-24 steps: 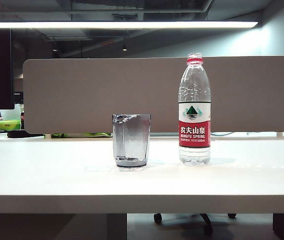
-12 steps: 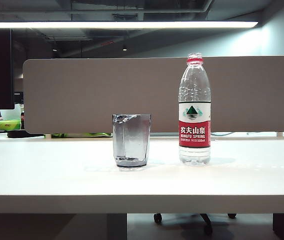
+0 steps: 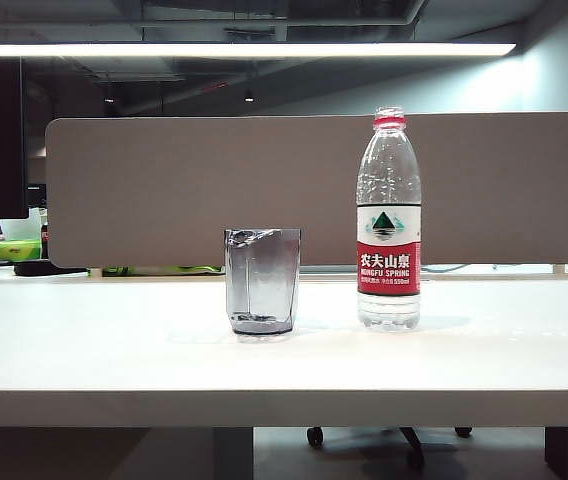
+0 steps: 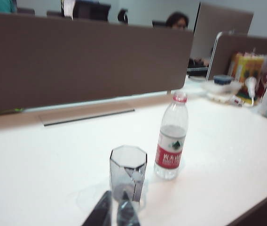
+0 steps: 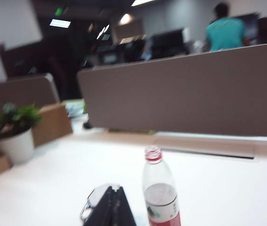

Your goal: Pick up the mineral water bottle on the table and pour water into the mug until it's half full.

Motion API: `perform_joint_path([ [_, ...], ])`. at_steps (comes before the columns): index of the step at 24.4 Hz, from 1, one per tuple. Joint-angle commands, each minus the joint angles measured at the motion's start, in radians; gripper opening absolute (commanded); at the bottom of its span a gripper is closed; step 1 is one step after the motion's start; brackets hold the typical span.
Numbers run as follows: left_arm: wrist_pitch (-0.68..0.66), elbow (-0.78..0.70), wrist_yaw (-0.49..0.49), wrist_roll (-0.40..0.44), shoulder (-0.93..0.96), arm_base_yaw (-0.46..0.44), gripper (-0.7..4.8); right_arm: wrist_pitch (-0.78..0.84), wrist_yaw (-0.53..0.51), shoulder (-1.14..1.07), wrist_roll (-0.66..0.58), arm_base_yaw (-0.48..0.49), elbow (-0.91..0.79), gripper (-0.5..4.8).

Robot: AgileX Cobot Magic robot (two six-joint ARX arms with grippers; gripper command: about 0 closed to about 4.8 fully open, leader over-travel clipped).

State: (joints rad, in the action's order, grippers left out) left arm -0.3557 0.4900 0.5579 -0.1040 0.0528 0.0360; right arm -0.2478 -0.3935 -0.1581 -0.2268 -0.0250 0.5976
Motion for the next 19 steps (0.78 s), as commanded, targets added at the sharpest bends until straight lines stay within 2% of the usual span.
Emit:
perform_joint_path([
  [1, -0.046, 0.006, 0.007, 0.017, 0.029, 0.002, 0.22, 0.000, -0.054, -0.210, 0.086, -0.002, 0.086, -0.03],
  [3, -0.088, 0.006, 0.006, 0.018, 0.034, 0.002, 0.22, 0.143, -0.053, -0.388, 0.154, -0.037, 0.106, 0.03],
  [4, -0.092, 0.006, 0.007, 0.017, 0.032, 0.002, 0.22, 0.216, -0.017, -0.476, 0.235, -0.083, 0.105, 0.04],
  [6, -0.092, 0.006, 0.007, 0.005, 0.032, 0.002, 0.21, 0.292, 0.163, -0.638, 0.310, -0.177, 0.104, 0.14],
  [8, -0.099, 0.006, 0.005, -0.018, 0.033, 0.002, 0.21, 0.381, 0.267, -0.803, 0.303, -0.228, 0.103, 0.14],
  [11, -0.123, 0.006, 0.003, -0.012, 0.034, 0.002, 0.22, 0.624, 0.271, -1.029, 0.217, -0.251, 0.052, 0.14],
  [16, -0.158, 0.005, -0.023, 0.000, 0.034, 0.001, 0.21, 0.937, 0.289, -1.167, 0.170, -0.251, -0.124, 0.18],
  [17, -0.159, 0.005, -0.023, 0.002, 0.039, 0.001, 0.22, 1.073, 0.291, -1.207, 0.134, -0.251, -0.210, 0.61],
  [18, -0.160, 0.005, -0.023, 0.003, 0.040, 0.001, 0.21, 1.196, 0.291, -1.236, 0.118, -0.251, -0.283, 1.73],
  [19, -0.160, 0.005, -0.023, 0.003, 0.041, 0.001, 0.21, 1.248, 0.290, -1.248, 0.118, -0.251, -0.315, 2.57],
])
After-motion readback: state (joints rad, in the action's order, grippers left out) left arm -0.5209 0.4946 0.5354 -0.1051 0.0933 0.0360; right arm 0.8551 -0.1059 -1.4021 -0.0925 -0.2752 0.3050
